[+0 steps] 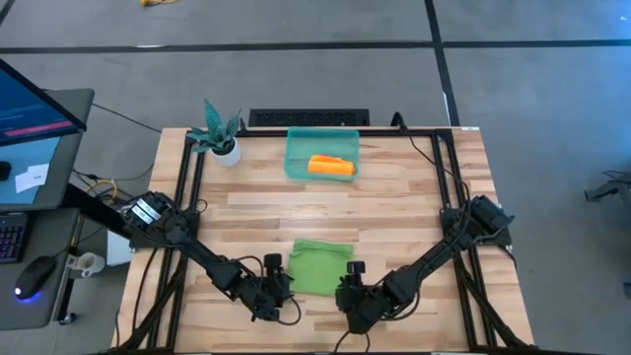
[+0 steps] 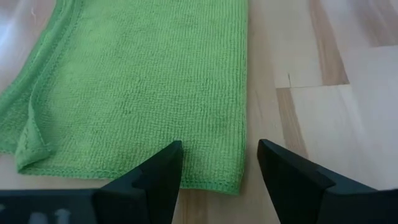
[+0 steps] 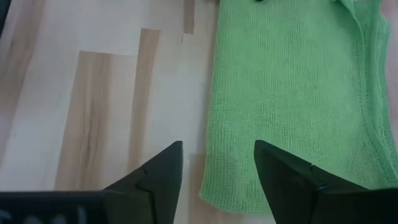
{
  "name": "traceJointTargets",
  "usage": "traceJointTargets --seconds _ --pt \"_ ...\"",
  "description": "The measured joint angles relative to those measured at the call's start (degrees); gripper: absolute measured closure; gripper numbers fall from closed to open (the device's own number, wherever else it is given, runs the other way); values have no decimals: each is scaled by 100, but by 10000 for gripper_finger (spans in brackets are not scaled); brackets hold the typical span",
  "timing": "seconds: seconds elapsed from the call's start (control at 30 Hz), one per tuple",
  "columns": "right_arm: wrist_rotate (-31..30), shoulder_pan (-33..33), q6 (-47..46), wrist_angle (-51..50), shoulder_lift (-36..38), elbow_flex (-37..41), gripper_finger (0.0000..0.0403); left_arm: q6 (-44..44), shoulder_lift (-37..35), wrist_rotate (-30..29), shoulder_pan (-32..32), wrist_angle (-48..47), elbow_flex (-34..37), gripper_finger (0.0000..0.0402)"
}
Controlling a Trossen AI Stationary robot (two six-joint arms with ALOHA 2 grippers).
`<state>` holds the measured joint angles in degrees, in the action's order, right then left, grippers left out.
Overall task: Roll microfiber towels into tight, uniform cylinder then place into a basket
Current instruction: Roll the green microfiber cloth
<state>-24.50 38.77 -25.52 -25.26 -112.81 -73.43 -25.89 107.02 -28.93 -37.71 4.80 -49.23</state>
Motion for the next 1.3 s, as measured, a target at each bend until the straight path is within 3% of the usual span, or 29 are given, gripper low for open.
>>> traceJointTargets --seconds 0.77,1.13,1.3 --pt "69 -18 -265 -3 0 0 184 -811 -7 4 0 -103 -4 199" --pt "69 21 -807 -190 -4 0 184 -1140 -7 0 0 -101 -4 199" --pt "86 19 -775 -128 -362 11 184 -1144 -7 0 0 -103 -4 199"
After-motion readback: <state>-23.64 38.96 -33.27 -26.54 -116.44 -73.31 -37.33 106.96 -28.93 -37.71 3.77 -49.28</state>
